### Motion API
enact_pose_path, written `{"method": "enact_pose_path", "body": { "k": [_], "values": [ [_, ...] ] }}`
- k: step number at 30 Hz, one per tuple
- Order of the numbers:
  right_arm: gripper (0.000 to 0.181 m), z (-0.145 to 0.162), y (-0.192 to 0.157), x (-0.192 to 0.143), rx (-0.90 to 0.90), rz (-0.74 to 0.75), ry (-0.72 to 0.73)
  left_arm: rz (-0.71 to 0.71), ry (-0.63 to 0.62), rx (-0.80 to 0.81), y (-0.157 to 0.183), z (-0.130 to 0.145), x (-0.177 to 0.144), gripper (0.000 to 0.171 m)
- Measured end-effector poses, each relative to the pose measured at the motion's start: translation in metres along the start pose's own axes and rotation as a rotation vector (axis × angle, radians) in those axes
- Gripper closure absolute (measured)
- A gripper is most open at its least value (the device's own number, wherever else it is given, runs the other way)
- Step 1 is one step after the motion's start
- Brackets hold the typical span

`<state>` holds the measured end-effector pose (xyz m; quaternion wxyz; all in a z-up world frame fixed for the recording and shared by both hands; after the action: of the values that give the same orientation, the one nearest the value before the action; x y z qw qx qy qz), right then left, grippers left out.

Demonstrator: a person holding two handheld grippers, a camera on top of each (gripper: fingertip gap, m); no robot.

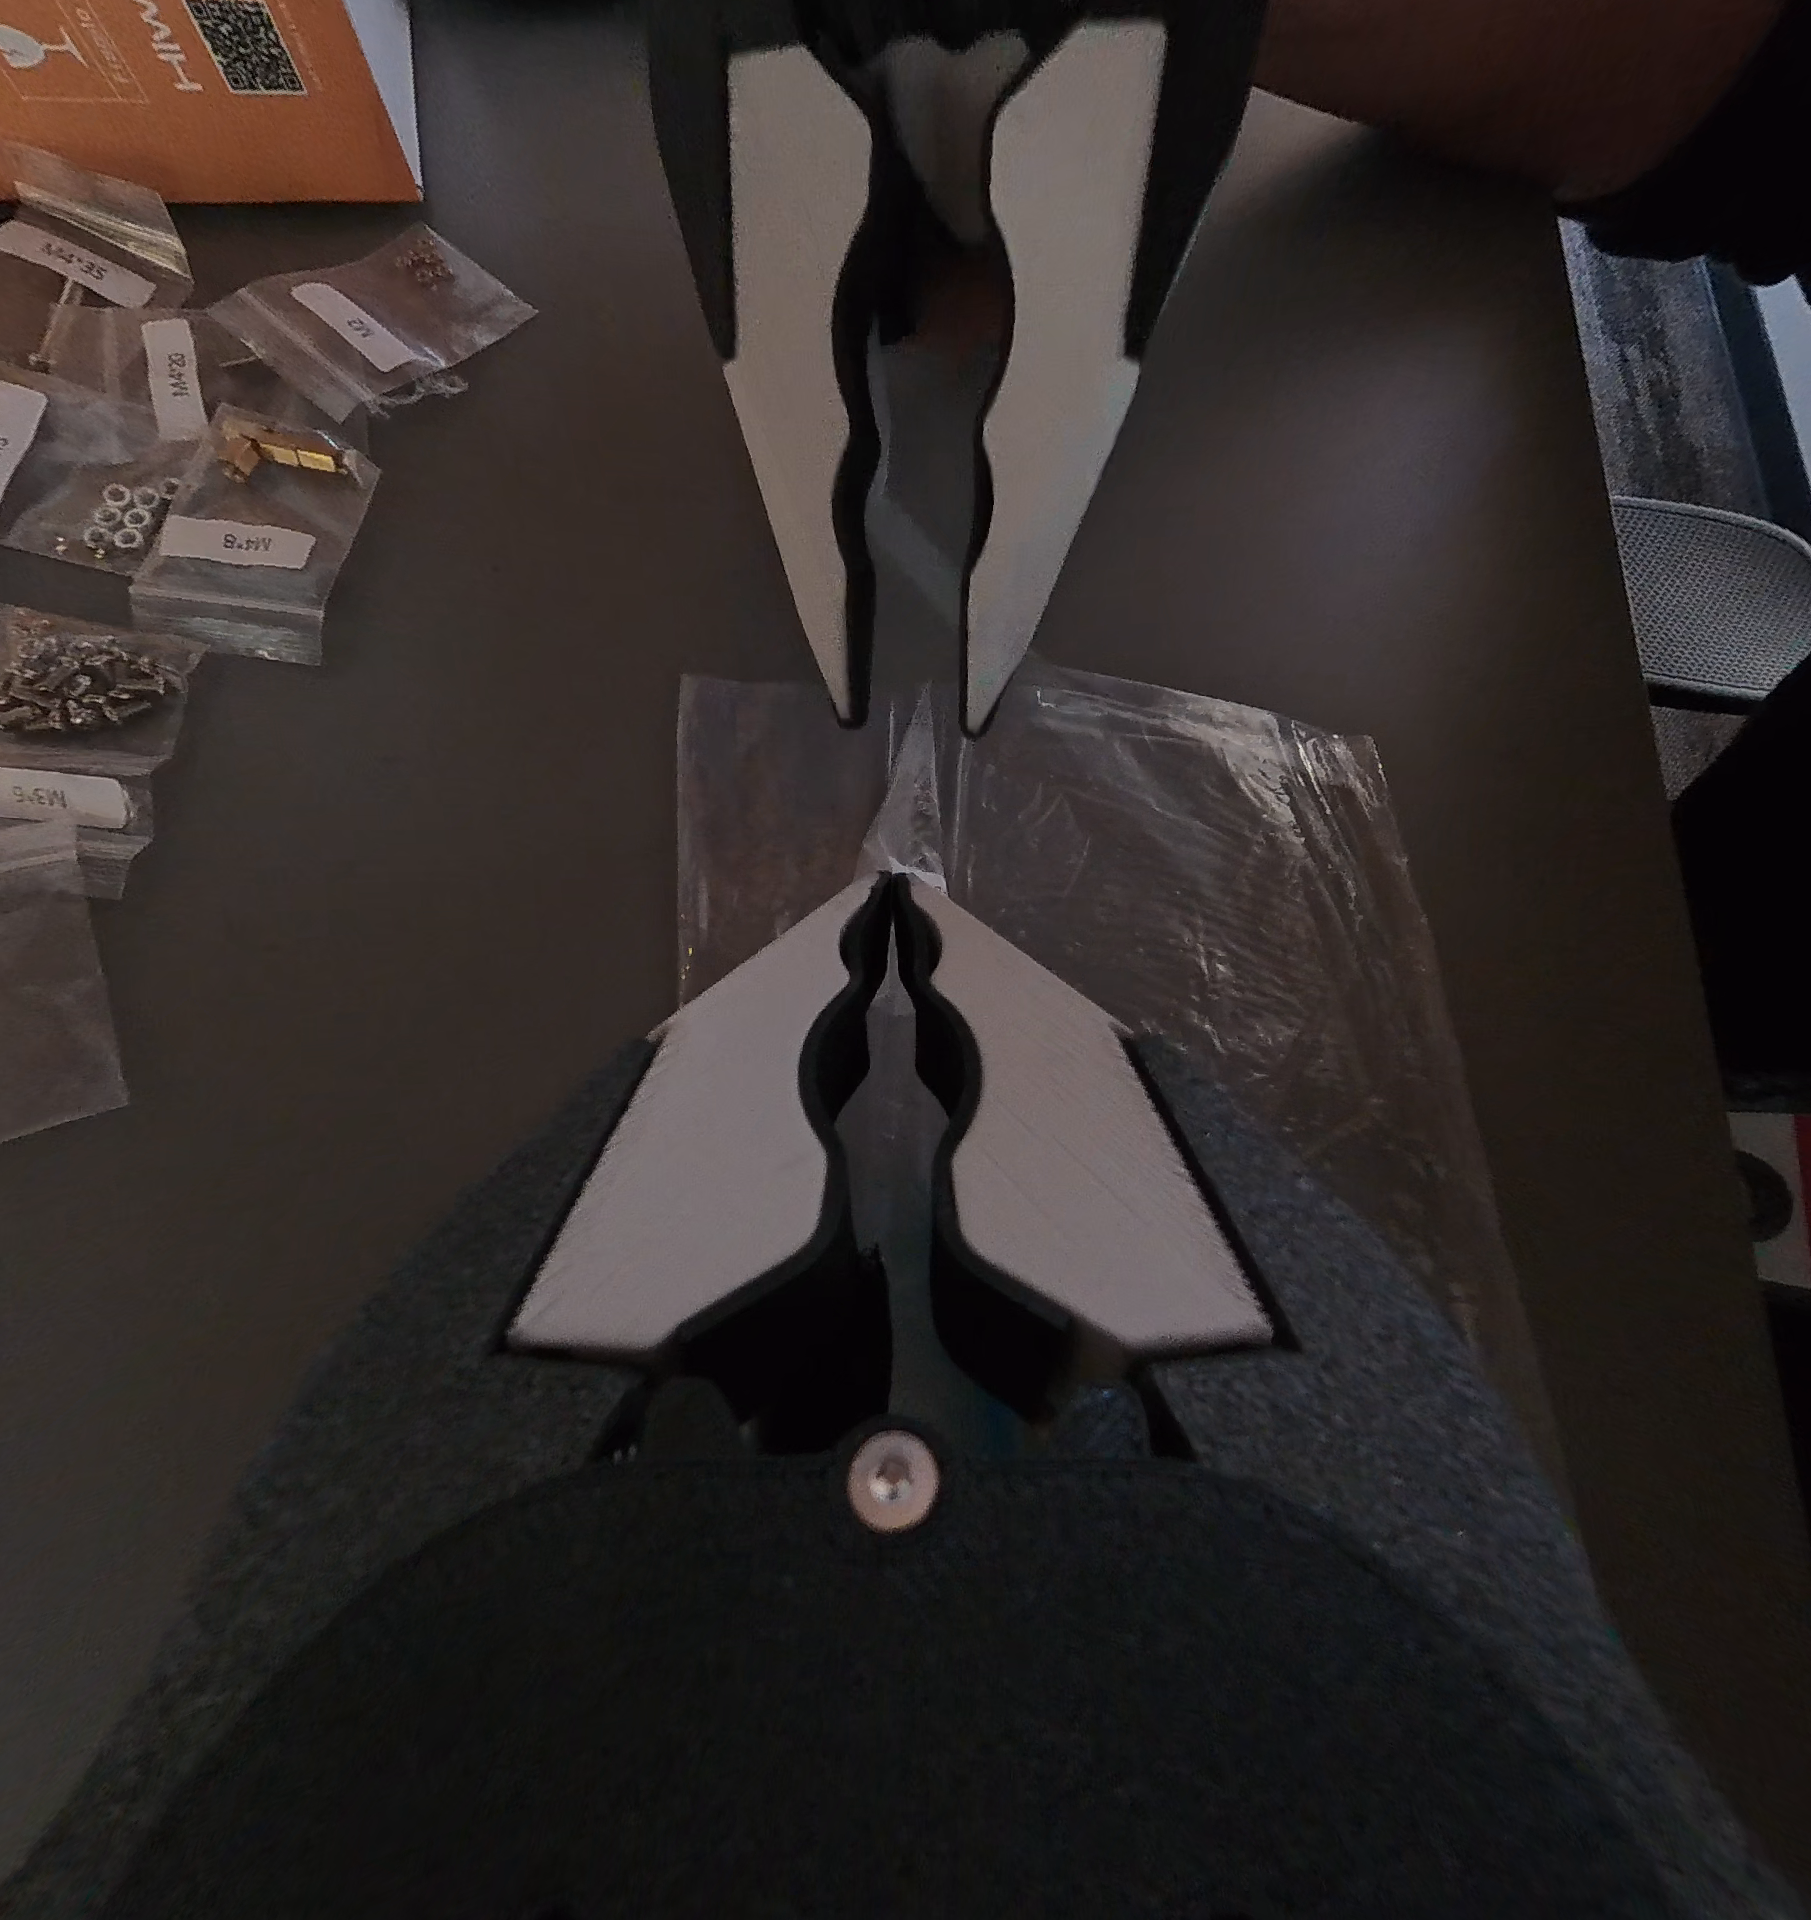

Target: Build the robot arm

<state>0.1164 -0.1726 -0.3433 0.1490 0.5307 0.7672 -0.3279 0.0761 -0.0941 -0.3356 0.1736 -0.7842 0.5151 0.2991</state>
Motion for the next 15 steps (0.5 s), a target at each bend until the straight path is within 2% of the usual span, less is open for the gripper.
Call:
{"method": "enact_pose_path", "body": {
  "k": [2, 4, 9, 15],
  "values": [
    [0.166, 0.0, 0.0, 0.003, -0.01, 0.017, -0.006, -0.009, 0.013, -0.002, -0.002, -0.002, -0.002, 0.171],
    [0.181, -0.003, 0.003, 0.002, -0.017, 0.046, 0.015, -0.001, 0.021, -0.013, -0.002, -0.002, -0.004, 0.171],
    [0.181, -0.014, 0.001, -0.006, -0.005, 0.038, 0.088, -0.005, 0.025, -0.01, -0.004, 0.0, -0.004, 0.171],
    [0.181, -0.013, -0.003, -0.007, -0.03, 0.04, 0.076, -0.007, 0.018, 0.011, -0.003, 0.001, -0.001, 0.171]
  ]
}}
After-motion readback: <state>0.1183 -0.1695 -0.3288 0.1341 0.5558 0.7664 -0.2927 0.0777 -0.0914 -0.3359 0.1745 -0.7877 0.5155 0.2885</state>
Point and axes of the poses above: each gripper's, where its closed fingertips meet, x out along the fingers, z out of its underside, y = z × x across the jaws, the point moved 4 cm from there along -x, back along the fingers, and after that the axes turned 7 degrees about x, right-handed, at the moved point
